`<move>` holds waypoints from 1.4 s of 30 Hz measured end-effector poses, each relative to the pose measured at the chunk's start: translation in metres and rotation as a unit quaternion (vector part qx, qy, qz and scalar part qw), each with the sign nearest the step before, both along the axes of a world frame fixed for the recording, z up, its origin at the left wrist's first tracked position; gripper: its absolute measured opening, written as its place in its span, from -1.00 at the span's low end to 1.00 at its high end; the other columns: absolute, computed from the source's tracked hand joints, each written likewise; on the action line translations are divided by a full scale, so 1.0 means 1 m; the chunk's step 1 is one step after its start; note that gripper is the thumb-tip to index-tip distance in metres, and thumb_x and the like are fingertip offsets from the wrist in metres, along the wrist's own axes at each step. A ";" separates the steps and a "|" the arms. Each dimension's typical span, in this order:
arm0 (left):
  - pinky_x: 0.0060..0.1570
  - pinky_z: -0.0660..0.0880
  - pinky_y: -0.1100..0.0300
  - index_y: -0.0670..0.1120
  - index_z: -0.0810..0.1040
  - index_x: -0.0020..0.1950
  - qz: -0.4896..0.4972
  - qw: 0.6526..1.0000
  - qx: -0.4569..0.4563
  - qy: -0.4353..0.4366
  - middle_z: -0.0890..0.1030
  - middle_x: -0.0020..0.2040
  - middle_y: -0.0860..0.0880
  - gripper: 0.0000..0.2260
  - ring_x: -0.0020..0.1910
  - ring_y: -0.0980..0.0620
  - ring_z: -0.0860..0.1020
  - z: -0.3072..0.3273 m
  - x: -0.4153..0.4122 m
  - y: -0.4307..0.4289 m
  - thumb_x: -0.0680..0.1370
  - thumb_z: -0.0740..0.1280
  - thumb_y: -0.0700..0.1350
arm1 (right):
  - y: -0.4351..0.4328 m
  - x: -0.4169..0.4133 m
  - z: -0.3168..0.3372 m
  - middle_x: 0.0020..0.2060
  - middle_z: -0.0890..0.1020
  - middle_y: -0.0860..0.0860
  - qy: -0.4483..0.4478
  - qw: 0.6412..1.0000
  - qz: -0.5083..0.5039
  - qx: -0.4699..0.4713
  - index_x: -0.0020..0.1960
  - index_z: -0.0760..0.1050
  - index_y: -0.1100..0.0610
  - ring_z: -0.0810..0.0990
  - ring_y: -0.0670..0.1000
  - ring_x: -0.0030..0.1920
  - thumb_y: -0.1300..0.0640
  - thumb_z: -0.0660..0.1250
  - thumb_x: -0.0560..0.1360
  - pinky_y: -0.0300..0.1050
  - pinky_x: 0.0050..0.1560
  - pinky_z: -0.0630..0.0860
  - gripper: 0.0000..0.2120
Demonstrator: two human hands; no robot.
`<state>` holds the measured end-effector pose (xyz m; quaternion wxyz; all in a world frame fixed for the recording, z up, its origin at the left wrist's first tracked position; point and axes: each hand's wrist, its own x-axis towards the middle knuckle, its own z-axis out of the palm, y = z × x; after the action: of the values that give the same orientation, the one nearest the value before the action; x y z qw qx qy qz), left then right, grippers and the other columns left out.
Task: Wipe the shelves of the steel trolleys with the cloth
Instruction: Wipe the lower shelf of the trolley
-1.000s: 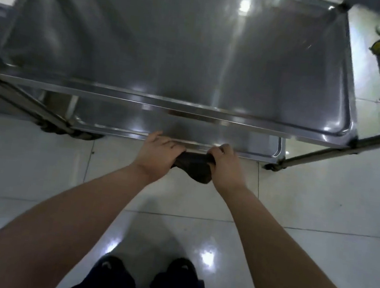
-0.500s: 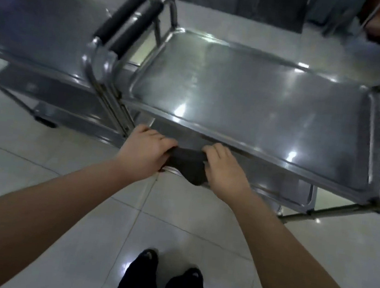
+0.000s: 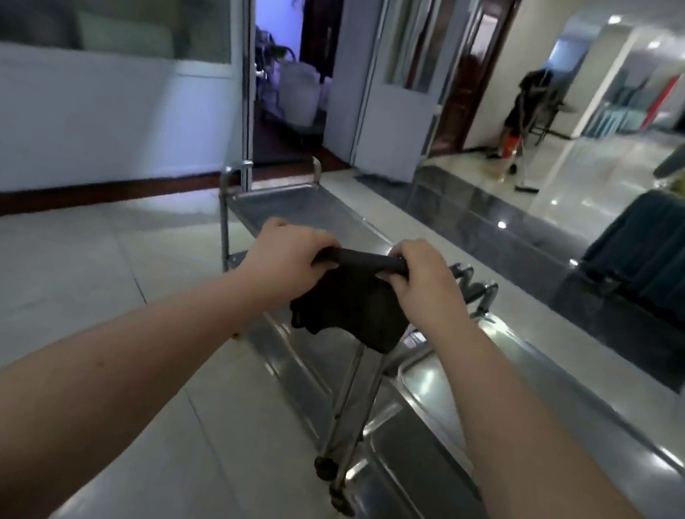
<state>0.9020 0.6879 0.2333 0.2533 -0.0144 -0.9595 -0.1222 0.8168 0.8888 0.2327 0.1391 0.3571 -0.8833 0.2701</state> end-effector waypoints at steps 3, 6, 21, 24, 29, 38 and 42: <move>0.10 0.33 0.07 0.09 0.62 0.06 0.035 0.999 -0.035 0.022 0.65 -0.07 0.10 -0.86 -0.01 -0.01 0.58 0.032 -0.010 -0.079 0.53 0.38 0.05 | -0.080 -0.019 0.040 -0.05 0.52 0.06 0.017 1.000 0.024 0.005 -0.01 0.49 0.12 0.49 0.09 0.01 0.13 0.47 0.44 -0.06 -0.03 0.35 -0.80; 0.05 0.30 0.12 0.06 0.63 0.01 0.052 0.996 -0.030 0.066 0.67 -0.13 0.06 -0.82 -0.06 -0.05 0.58 0.062 -0.029 -0.164 0.48 0.44 0.10 | -0.160 -0.043 0.077 -0.07 0.52 0.02 0.045 0.998 0.037 0.019 -0.03 0.48 0.08 0.48 0.04 -0.01 0.10 0.47 0.44 -0.09 -0.08 0.32 -0.80; 0.15 0.21 0.07 0.12 0.54 0.05 0.071 0.991 -0.107 0.032 0.61 -0.11 0.13 -0.86 -0.05 0.05 0.56 0.081 -0.244 -0.462 0.56 0.31 0.13 | -0.461 -0.245 0.094 -0.02 0.57 0.04 0.071 0.995 0.012 0.069 0.03 0.50 0.09 0.51 0.06 0.03 0.05 0.40 0.50 -0.08 -0.01 0.39 -0.83; 0.17 0.19 0.06 0.11 0.55 0.07 0.083 0.991 -0.106 0.023 0.63 -0.06 0.11 -0.85 -0.02 0.04 0.57 0.071 -0.302 -0.504 0.57 0.31 0.12 | -0.501 -0.306 0.078 -0.03 0.57 0.04 0.063 0.996 0.012 0.060 0.03 0.51 0.09 0.50 0.05 0.02 0.03 0.40 0.50 -0.11 -0.05 0.34 -0.82; 0.16 0.17 0.06 0.14 0.54 0.02 0.103 0.992 -0.076 0.016 0.63 -0.09 0.13 -0.93 -0.04 0.05 0.57 0.060 -0.401 -0.564 0.58 0.32 0.08 | -0.563 -0.410 0.060 -0.10 0.54 -0.03 0.052 0.998 0.035 0.020 0.00 0.52 0.05 0.49 0.00 -0.05 0.02 0.40 0.51 -0.09 -0.03 0.40 -0.86; 0.32 0.29 0.00 0.10 0.60 0.10 0.104 0.989 -0.039 -0.094 0.65 -0.01 0.14 -0.85 0.04 0.07 0.58 -0.010 -0.540 -0.661 0.56 0.36 0.06 | -0.657 -0.536 -0.038 -0.17 0.49 -0.08 -0.035 0.999 0.030 -0.020 -0.02 0.53 0.14 0.48 -0.02 -0.10 0.09 0.40 0.53 -0.22 -0.07 0.32 -0.88; 0.10 0.48 0.13 0.10 0.64 0.06 0.013 0.985 0.048 -0.167 0.64 -0.02 0.14 -0.85 0.00 0.10 0.55 -0.040 -0.604 -0.718 0.50 0.44 0.02 | -0.687 -0.592 -0.076 -0.20 0.50 -0.19 -0.090 0.996 0.023 -0.003 -0.03 0.53 0.01 0.43 -0.21 -0.18 0.00 0.39 0.52 -0.41 -0.15 0.26 -0.90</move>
<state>0.2976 -0.0304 0.1934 0.0910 0.0305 -0.9816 -0.1651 0.2251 0.2018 0.1564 0.0536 0.3510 -0.8829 0.3074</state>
